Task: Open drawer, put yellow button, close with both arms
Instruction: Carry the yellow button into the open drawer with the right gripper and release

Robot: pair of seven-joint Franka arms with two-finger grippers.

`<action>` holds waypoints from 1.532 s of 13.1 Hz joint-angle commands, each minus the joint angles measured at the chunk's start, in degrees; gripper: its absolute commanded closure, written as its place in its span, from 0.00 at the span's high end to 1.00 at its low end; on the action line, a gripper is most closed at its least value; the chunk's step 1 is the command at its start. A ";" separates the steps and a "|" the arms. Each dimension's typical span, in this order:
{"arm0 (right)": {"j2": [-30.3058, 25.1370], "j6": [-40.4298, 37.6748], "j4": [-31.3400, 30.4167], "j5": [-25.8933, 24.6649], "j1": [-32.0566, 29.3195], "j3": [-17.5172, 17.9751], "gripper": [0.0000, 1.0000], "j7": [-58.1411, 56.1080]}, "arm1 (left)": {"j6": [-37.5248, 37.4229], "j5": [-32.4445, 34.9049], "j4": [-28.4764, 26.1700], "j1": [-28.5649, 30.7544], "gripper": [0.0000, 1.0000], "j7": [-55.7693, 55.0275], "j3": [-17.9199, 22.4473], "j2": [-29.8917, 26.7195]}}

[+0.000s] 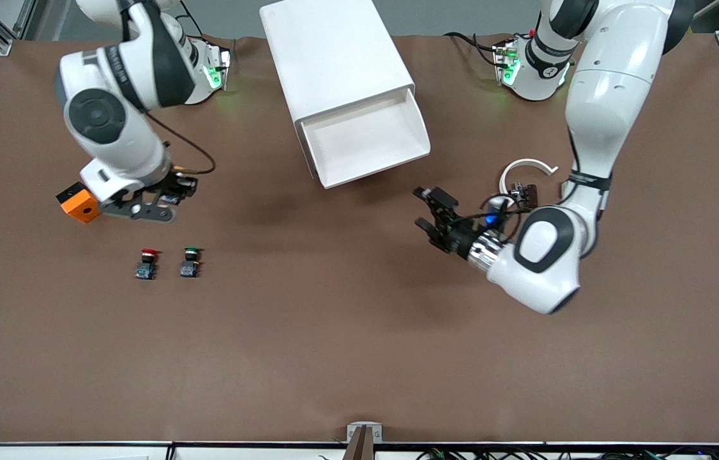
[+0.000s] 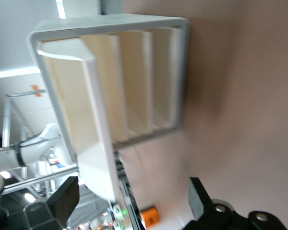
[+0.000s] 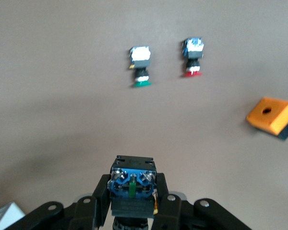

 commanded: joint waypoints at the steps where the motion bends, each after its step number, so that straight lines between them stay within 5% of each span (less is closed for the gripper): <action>1: -0.45 -6.90 4.82 1.03 7.72 -0.68 0.16 10.30 | 4.26 0.57 2.17 -0.72 1.00 5.51 6.75 0.15; 4: -0.10 -9.91 9.66 7.34 13.63 -0.68 0.16 22.15 | 11.30 1.18 2.26 -0.90 1.00 8.84 10.74 -0.03; 10: 7.53 -8.60 20.46 13.51 24.71 -0.68 0.16 51.16 | 11.49 6.08 2.35 -0.11 1.00 19.41 13.56 -3.62; 20: 20.81 3.17 26.81 15.10 28.23 -0.68 0.16 69.99 | 10.88 22.08 2.17 -0.99 1.00 29.96 12.25 -10.13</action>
